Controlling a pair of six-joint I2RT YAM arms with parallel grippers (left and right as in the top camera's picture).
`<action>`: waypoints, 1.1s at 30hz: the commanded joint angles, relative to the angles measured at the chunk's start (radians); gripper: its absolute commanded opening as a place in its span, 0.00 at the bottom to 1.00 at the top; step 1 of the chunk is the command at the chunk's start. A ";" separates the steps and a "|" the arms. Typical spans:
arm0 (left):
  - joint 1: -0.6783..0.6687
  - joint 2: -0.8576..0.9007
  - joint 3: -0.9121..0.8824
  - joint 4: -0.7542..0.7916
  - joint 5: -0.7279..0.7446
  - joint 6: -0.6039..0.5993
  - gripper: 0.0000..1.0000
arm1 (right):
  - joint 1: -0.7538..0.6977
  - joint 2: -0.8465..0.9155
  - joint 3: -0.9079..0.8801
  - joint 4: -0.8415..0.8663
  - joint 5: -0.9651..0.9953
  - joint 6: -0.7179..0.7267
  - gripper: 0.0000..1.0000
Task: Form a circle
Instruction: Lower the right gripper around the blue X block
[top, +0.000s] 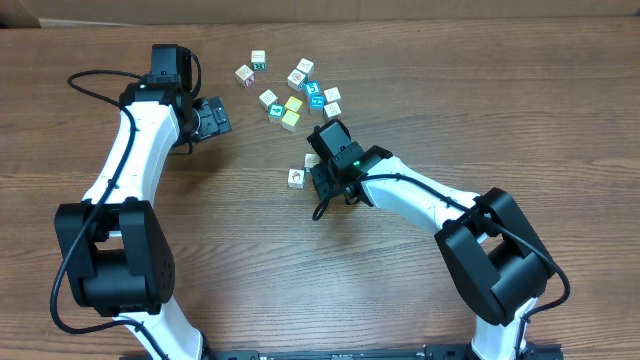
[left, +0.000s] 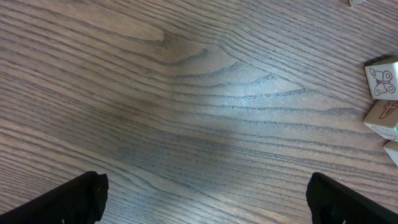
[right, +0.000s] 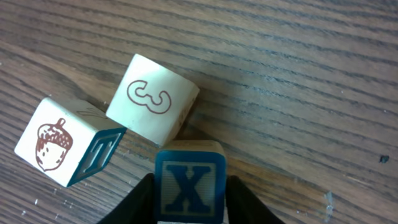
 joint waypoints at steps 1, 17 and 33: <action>-0.006 0.007 0.015 -0.002 -0.012 0.002 1.00 | 0.005 0.013 -0.002 0.003 -0.021 0.009 0.30; -0.006 0.007 0.015 -0.003 -0.012 0.002 0.99 | 0.005 0.013 -0.002 -0.039 -0.053 0.122 0.28; -0.006 0.007 0.015 -0.003 -0.012 0.002 1.00 | 0.027 0.013 -0.002 -0.055 -0.056 0.188 0.27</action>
